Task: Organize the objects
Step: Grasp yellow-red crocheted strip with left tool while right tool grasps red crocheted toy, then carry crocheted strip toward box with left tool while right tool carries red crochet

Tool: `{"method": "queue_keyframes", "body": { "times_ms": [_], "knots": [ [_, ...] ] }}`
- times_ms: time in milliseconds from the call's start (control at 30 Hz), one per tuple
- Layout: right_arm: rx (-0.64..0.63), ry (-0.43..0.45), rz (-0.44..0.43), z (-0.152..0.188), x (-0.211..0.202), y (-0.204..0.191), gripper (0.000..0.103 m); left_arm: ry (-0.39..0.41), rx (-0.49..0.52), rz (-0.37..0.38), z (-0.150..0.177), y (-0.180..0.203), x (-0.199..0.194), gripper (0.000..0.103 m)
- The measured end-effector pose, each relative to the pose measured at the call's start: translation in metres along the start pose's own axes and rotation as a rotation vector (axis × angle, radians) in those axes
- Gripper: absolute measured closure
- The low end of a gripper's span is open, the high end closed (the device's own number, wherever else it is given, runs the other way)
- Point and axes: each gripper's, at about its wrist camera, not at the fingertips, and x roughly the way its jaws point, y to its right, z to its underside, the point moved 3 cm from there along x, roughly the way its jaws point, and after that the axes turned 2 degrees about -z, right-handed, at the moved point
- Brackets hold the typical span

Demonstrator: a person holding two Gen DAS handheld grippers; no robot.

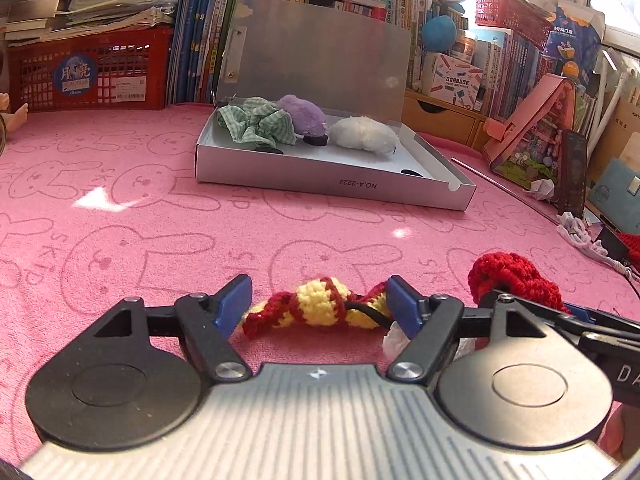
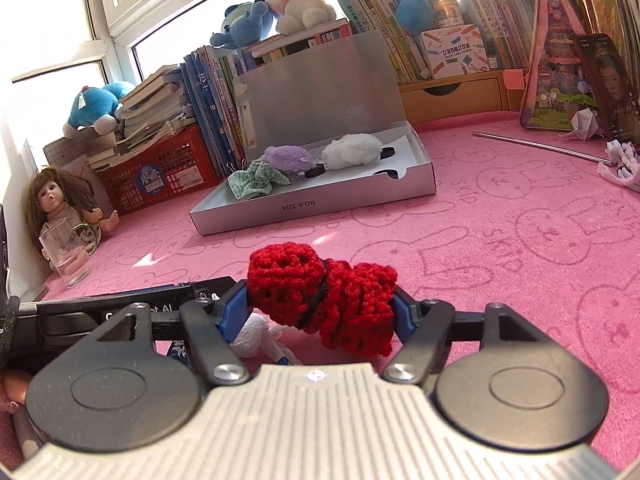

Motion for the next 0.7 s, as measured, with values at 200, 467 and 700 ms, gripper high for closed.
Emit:
{"method": "queue_keyframes", "body": {
  "times_ms": [200,467,700],
  "knots": [
    [0.002,0.002,0.001,0.0,0.0,0.0,0.031,0.005,0.021,-0.008,0.003,0.003,-0.008,0.052],
    [0.055,-0.036,-0.003,-0.006,0.004,0.006,0.032,0.071,0.063,-0.028,-0.011,0.006,-0.027,0.053],
    [0.077,-0.023,0.029,-0.037,0.013,0.016,0.032,0.1,0.074,-0.054,-0.042,0.004,-0.02,0.052]
  ]
}}
